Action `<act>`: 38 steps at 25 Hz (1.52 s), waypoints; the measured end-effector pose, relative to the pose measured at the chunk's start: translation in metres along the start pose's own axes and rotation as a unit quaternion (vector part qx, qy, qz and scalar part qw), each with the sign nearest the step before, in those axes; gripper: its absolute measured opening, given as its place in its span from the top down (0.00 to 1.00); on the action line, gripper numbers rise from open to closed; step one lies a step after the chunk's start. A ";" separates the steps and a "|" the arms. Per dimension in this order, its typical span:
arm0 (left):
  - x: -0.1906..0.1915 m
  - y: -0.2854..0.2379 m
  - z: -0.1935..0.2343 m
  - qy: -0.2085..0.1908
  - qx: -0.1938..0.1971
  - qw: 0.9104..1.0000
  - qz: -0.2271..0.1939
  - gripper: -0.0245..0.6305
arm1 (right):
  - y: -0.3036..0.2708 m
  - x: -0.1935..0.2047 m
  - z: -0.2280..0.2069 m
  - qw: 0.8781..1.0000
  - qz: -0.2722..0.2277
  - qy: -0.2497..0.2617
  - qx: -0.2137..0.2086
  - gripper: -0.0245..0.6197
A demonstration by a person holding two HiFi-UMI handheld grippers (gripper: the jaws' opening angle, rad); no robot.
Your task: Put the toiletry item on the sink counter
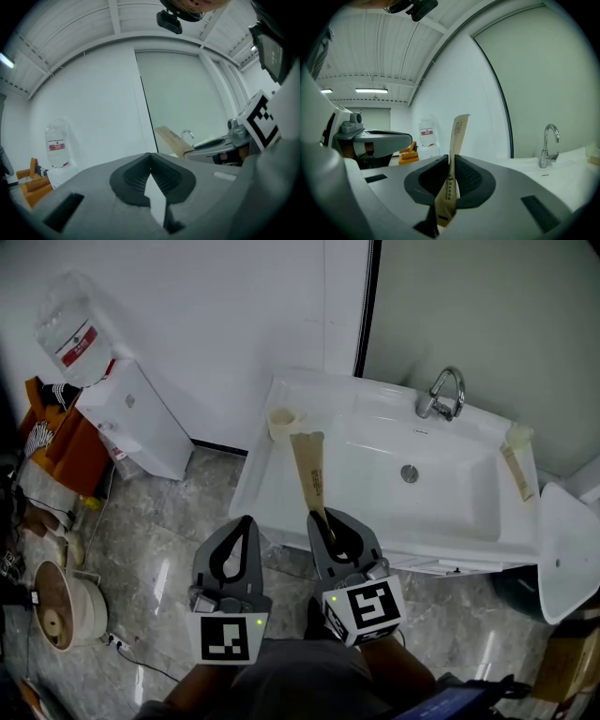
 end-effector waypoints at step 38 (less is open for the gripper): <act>0.038 -0.106 0.098 0.030 -0.017 0.999 0.028 0.95 | -0.146 0.004 -0.028 0.998 0.058 0.018 -0.009 0.89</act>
Point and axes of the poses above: the fingertips, and each gripper's own axes: y backward along the fingers, z to its left, x out of its underside, the point moved 8 cm from there along y, backward along the fingers, and after that the axes turned 2 degrees about -y, right-handed, at the moved point
